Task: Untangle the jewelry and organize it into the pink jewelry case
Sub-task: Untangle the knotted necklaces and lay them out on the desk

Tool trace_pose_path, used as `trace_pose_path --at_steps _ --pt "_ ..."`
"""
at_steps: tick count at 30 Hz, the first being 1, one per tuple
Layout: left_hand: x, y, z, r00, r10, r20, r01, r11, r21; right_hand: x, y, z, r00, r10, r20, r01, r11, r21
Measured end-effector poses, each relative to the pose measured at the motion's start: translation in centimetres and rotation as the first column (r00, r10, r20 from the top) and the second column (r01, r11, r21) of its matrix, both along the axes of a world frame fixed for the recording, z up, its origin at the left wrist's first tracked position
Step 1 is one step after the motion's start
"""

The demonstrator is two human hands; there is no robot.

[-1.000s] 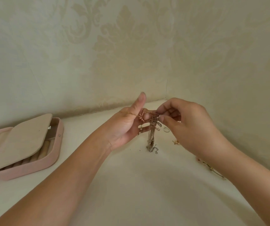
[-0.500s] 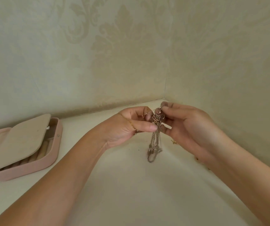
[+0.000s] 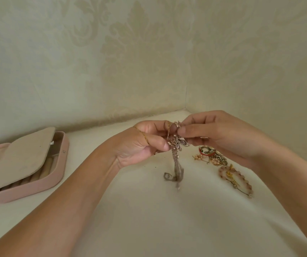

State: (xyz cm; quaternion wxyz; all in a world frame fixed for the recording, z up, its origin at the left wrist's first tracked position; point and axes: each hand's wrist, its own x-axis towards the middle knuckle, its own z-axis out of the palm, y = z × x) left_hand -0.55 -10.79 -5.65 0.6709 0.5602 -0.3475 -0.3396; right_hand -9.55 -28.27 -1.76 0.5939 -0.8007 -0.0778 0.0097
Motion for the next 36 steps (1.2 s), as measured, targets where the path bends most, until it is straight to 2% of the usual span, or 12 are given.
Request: trace_pose_path --at_steps 4,7,9,11,19,20,22,24,26,28,33,36 --pt "0.3 0.6 0.0 0.993 -0.02 0.112 0.005 0.991 0.131 0.1 0.0 -0.3 0.995 0.084 -0.055 -0.069 0.968 0.241" --pt "0.1 0.4 -0.2 0.99 -0.055 0.133 0.027 0.978 0.208 0.2 0.6 -0.9 0.988 0.129 -0.09 -0.104 0.966 0.235" --pt "0.1 0.5 -0.1 0.991 -0.003 0.131 -0.024 0.979 0.204 0.1 0.5 -0.9 0.988 0.116 -0.1 -0.086 0.962 0.259" --pt "0.2 0.7 0.4 0.996 0.063 0.062 -0.073 0.982 0.176 0.2 0.1 -0.8 0.987 0.134 -0.094 -0.096 0.94 0.326" --pt "0.0 0.5 0.5 0.997 0.053 0.049 -0.059 0.99 0.132 0.6 0.9 -1.3 0.989 0.11 -0.097 -0.032 0.81 0.585" --pt "-0.1 0.5 0.5 0.999 0.025 0.044 -0.03 0.994 0.108 0.6 0.9 -1.3 0.991 0.114 -0.074 -0.051 0.818 0.573" --pt "-0.4 0.4 0.4 0.999 -0.011 0.047 0.007 0.995 0.095 0.5 1.1 -1.4 0.994 0.111 -0.014 -0.093 0.893 0.441" --pt "-0.3 0.2 0.0 0.998 0.014 0.065 -0.022 0.993 0.115 0.4 1.2 -1.5 0.996 0.087 0.023 -0.09 0.949 0.301" --pt "-0.5 0.1 0.0 0.998 0.03 0.057 -0.036 0.992 0.118 0.3 1.3 -1.5 0.998 0.048 0.032 -0.055 0.964 0.261" --pt "-0.6 0.2 0.3 0.999 0.029 0.041 -0.032 0.995 0.09 0.4 1.2 -1.4 0.999 0.028 0.043 -0.039 0.958 0.284" --pt "-0.3 0.8 0.6 0.999 -0.015 0.028 0.016 1.0 -0.024 0.6 0.8 -1.3 0.998 0.063 -0.009 -0.049 0.849 0.526" --pt "-0.1 0.8 0.4 0.999 0.031 0.034 -0.032 0.999 0.022 0.5 0.8 -1.3 0.998 0.054 0.01 -0.053 0.88 0.472"
